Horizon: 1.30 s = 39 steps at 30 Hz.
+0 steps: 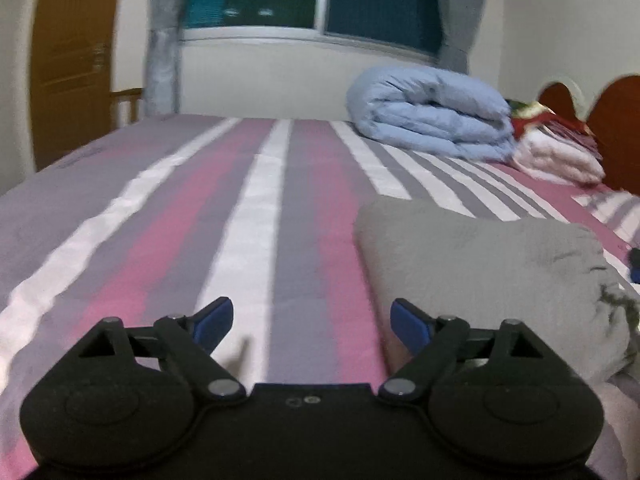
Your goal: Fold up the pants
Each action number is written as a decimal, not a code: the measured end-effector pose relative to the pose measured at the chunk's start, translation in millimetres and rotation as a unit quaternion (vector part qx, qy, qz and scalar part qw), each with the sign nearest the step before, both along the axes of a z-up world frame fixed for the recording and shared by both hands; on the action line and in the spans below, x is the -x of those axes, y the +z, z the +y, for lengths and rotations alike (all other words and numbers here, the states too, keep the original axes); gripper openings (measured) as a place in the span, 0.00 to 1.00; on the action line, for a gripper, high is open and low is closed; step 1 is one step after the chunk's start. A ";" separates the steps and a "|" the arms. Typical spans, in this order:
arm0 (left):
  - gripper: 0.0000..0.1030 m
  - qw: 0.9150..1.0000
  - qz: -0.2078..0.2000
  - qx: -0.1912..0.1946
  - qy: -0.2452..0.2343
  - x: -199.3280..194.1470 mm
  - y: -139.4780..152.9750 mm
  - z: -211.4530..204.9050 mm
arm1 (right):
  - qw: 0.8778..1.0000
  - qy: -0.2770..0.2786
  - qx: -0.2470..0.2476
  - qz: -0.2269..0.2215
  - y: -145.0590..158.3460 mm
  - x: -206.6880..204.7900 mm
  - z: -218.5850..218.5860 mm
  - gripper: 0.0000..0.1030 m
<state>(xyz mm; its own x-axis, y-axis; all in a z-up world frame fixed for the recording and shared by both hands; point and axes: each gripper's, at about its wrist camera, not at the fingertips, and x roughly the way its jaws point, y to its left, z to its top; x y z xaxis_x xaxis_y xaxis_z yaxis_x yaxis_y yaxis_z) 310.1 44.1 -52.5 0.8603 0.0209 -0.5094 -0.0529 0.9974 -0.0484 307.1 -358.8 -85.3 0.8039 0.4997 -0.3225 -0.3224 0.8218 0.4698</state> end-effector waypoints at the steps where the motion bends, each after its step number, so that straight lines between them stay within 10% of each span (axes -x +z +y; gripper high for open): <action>1: 0.76 1.000 0.013 -0.006 -0.009 -7.6 -4.0 -4.9 | 1.000 0.007 0.028 0.011 -4.9 -6.0 9.6 0.56; 3: 0.77 0.999 0.043 -0.016 -0.024 -19.0 -14.3 -10.9 | 0.990 -0.011 0.119 0.073 -26.6 -22.9 23.9 0.56; 11: 0.79 0.999 0.032 0.000 -0.035 -0.4 -19.5 7.5 | 0.997 -0.035 -0.009 0.072 -32.1 -7.7 -24.4 0.58; 19: 0.81 1.000 -0.009 0.027 -0.001 21.5 -19.2 21.3 | 0.973 -0.026 -0.173 0.153 -49.3 -5.2 -59.2 0.58; 26: 0.83 0.999 -0.004 0.046 0.021 26.9 -23.1 27.7 | 0.973 -0.011 -0.177 0.151 -50.9 -23.5 -50.9 0.28; 29: 0.83 0.999 -0.005 0.044 0.020 28.6 -24.1 28.1 | 0.978 -0.020 -0.180 0.102 -38.8 -9.9 -55.9 0.25; 33: 0.83 0.999 -0.005 0.034 0.011 28.2 -23.7 24.4 | 0.974 -0.039 -0.162 0.151 -57.0 -20.5 -53.0 0.26; 37: 0.84 0.999 -0.020 0.045 -0.009 26.5 -14.5 23.3 | 0.980 -0.075 -0.159 0.090 -35.7 0.2 -68.1 0.39; 39: 0.85 0.997 -0.017 0.074 -0.031 17.8 -11.2 23.5 | 0.982 -0.077 -0.155 0.078 -31.3 -0.3 -73.5 0.72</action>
